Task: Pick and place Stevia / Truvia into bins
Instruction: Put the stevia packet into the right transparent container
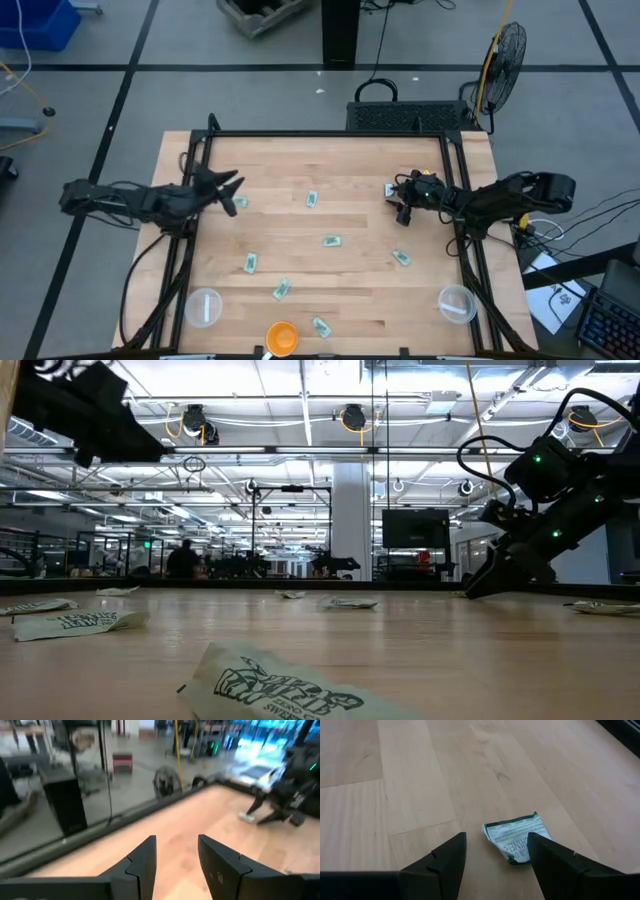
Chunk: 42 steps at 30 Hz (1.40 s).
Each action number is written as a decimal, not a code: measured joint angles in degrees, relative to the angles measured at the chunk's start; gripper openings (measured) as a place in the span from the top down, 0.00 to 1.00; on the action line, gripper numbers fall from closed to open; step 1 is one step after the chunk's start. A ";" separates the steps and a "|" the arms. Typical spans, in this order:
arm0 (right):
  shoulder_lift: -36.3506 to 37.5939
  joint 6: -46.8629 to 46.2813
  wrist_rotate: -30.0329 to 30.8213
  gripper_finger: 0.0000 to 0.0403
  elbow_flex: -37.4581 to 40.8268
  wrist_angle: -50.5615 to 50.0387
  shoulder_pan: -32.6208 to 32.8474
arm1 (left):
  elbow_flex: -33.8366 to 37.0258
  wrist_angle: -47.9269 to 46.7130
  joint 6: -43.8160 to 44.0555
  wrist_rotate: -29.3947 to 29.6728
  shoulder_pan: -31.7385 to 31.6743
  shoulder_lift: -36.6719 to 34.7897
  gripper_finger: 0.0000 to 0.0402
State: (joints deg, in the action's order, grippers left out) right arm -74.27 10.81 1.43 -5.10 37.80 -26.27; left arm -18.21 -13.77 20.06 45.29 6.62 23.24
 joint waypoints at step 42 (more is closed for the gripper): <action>13.57 -27.06 -28.67 1.00 -4.31 43.12 22.50 | 0.26 10.81 6.66 -3.42 -4.03 20.27 0.63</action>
State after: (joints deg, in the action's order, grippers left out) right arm -60.69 -16.25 -27.24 -9.41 80.92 -3.77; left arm -17.96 -2.96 26.72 41.87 2.59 43.51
